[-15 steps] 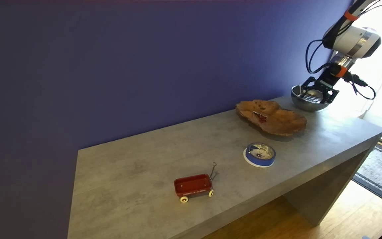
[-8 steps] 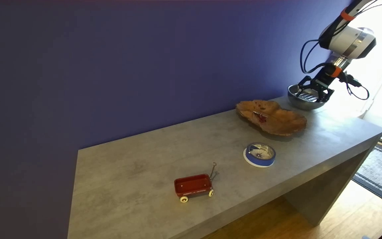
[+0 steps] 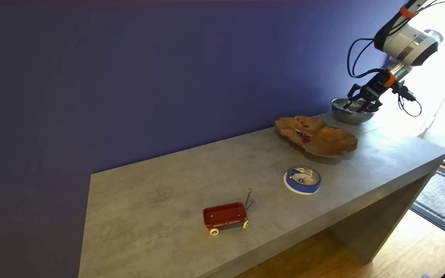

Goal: Pick up the calculator from the silver bowl and put it in the brown bowl

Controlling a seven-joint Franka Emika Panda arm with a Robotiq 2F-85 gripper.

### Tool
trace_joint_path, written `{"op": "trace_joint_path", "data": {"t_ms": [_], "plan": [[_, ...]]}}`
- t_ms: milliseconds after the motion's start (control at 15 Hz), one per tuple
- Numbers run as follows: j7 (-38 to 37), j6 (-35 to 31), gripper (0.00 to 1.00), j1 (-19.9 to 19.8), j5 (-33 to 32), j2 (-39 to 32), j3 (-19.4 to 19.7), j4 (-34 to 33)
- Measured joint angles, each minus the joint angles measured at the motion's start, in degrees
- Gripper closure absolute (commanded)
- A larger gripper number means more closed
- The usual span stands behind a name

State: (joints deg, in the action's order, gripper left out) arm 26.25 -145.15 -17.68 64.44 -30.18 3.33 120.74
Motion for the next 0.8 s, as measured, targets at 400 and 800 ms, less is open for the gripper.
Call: {"op": "trace_joint_path", "data": {"t_ms": [400, 800], "plan": [[5.9, -0.5, 0.67, 0.1, 4.6, 0.7, 0.3, 0.1], [6.3, -4.4, 0.34, 2.6, -6.4, 4.9, 3.6, 4.7]]}}
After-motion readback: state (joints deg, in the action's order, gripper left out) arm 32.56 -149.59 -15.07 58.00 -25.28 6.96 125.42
